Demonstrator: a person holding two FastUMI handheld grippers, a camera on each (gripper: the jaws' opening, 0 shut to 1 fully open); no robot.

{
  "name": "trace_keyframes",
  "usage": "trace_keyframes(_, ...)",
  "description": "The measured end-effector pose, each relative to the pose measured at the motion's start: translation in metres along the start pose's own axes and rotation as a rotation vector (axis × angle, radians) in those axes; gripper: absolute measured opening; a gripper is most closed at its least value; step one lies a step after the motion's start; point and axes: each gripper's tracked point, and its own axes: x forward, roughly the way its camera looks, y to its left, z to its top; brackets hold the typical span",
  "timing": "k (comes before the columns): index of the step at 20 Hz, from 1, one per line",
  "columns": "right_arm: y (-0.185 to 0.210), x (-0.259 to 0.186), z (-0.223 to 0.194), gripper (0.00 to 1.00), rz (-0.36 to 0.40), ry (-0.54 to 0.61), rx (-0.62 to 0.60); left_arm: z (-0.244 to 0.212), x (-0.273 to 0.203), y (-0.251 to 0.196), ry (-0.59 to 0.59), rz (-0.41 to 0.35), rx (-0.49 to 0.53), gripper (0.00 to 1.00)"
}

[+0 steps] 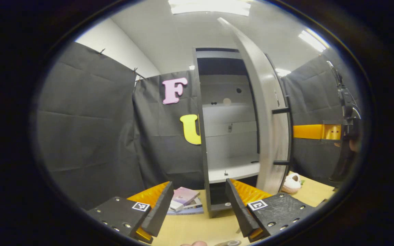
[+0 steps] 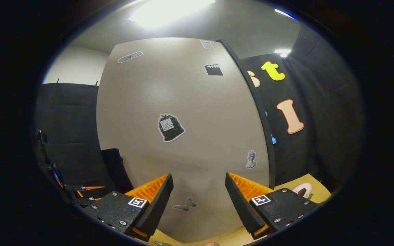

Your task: Open the cabinet door with the right hand, grasp the bottle in the cabinet with the left hand and place it on the coaster, then close the cabinet door with the right hand.

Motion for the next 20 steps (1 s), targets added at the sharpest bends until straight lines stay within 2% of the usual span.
trace_keyframes(2, -0.005, 0.006, -0.003, 0.95, -0.017, 0.004, -0.012, 0.000, 0.002, -0.004, 0.002, 0.003, -0.001, 0.92)
trace_keyframes(6, -0.029, 0.007, -0.023, 0.95, -0.113, 0.052, -0.103, 0.002, 0.010, -0.015, 0.001, 0.005, -0.011, 0.88)
trace_keyframes(8, -0.033, 0.004, -0.034, 0.95, -0.155, 0.069, -0.121, 0.009, 0.011, -0.020, -0.015, 0.035, -0.007, 0.84)
trace_keyframes(10, -0.044, 0.002, -0.040, 0.95, -0.217, 0.087, -0.164, 0.015, 0.016, -0.017, -0.030, 0.091, 0.028, 0.89)
trace_keyframes(11, -0.049, 0.001, -0.043, 0.95, -0.247, 0.096, -0.187, 0.014, 0.020, -0.025, -0.029, 0.082, 0.029, 0.92)
trace_keyframes(12, -0.050, 0.001, -0.046, 0.95, -0.268, 0.101, -0.201, 0.013, 0.024, -0.033, -0.025, 0.066, 0.021, 0.87)
trace_keyframes(14, -0.038, 0.006, -0.055, 0.95, -0.251, 0.112, -0.205, 0.014, 0.033, -0.049, -0.015, 0.040, -0.004, 0.87)
trace_keyframes(15, -0.037, 0.005, -0.056, 0.95, -0.259, 0.114, -0.213, 0.014, 0.036, -0.055, -0.011, 0.031, -0.016, 0.83)
trace_keyframes(18, -0.035, -0.001, -0.047, 0.95, -0.291, 0.080, -0.245, 0.012, 0.044, -0.060, -0.001, 0.034, -0.012, 0.92)
trace_keyframes(19, -0.035, 0.000, -0.047, 0.95, -0.293, 0.074, -0.253, 0.010, 0.047, -0.066, 0.005, 0.028, -0.018, 0.88)
trace_keyframes(20, -0.033, 0.000, -0.047, 0.95, -0.284, 0.075, -0.262, 0.007, 0.050, -0.068, 0.008, 0.028, -0.022, 0.90)
